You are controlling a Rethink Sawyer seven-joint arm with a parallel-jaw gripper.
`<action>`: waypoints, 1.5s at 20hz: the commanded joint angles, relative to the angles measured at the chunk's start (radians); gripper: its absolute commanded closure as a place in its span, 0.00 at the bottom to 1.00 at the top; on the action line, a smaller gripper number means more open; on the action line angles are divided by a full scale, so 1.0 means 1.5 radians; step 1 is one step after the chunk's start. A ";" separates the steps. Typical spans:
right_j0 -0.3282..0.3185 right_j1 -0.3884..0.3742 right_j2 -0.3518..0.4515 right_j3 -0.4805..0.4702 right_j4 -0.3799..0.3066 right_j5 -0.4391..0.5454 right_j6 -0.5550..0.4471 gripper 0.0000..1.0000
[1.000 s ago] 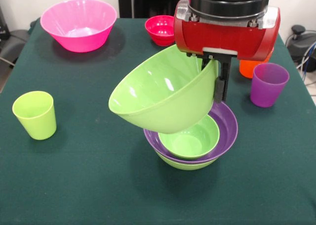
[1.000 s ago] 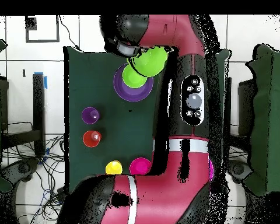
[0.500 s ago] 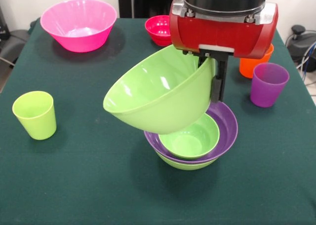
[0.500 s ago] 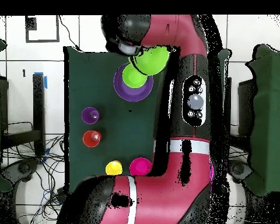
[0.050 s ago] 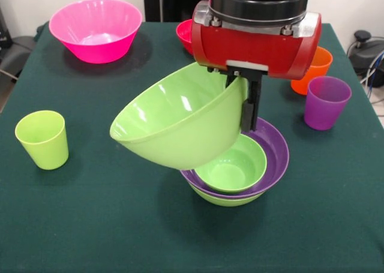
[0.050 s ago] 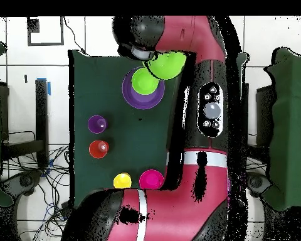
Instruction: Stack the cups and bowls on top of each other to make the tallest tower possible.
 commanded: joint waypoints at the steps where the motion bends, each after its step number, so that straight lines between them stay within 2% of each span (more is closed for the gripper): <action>1: -0.001 0.016 0.008 0.100 -0.006 -0.064 0.034 1.00; 16: 0.024 0.003 -0.011 0.139 0.015 -0.090 0.088 1.00; 24: 0.039 -0.001 -0.029 0.118 0.029 -0.060 0.100 1.00; 30: 0.055 -0.013 -0.047 0.133 0.046 -0.062 0.113 1.00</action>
